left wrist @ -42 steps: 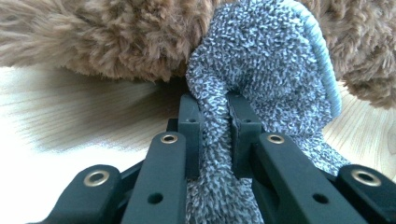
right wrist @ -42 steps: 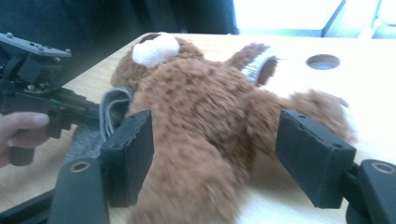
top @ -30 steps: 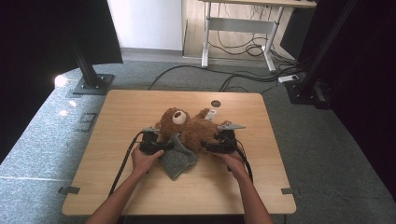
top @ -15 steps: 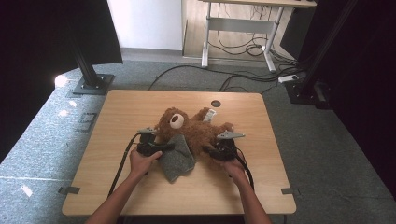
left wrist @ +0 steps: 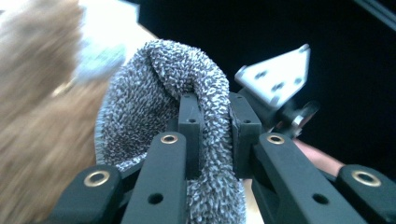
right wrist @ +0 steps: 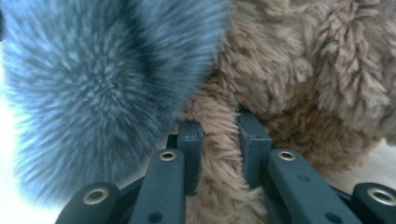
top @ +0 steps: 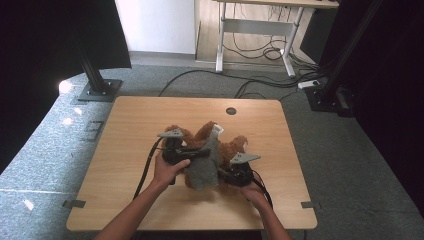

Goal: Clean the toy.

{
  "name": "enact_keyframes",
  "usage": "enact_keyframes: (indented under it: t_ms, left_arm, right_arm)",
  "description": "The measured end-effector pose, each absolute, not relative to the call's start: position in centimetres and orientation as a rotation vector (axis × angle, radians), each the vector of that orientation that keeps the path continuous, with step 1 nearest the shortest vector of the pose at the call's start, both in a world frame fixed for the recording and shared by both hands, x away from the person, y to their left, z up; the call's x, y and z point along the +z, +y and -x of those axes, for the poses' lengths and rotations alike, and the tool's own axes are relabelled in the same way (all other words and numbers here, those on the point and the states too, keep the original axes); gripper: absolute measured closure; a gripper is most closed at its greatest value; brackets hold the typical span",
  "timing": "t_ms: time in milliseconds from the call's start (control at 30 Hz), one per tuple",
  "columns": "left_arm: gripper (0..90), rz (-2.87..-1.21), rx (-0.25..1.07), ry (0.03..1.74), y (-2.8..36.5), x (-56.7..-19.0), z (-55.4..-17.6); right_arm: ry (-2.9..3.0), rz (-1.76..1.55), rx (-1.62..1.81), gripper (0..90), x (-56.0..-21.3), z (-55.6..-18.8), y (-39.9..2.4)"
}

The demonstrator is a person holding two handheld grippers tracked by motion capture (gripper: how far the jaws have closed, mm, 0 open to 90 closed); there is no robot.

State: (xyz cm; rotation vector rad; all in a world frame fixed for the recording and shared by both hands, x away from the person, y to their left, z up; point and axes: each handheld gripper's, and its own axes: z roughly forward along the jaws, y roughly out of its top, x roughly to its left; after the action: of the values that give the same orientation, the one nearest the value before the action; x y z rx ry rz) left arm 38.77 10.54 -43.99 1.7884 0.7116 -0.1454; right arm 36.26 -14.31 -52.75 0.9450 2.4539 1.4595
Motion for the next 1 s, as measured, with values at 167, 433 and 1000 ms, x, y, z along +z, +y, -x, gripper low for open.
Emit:
enact_keyframes:
  t_ms: [167, 433, 1000]
  left_arm:
    - [77.9, -1.925, -0.004, 0.811, 8.4, -44.9, -39.9]
    - [78.3, -1.879, 0.016, 0.922, 10.6, -46.1, -40.7]
    - [78.3, -1.770, 0.123, 1.075, 19.9, -46.5, -40.3]
  right_arm:
    - [2.468, -0.906, 1.445, 74.7, -52.8, -35.3, -14.0]
    - [2.478, -0.922, 1.458, 75.0, -53.2, -34.7, -14.6]
    - [2.496, -0.921, 1.466, 75.0, -53.4, -34.0, -15.1]
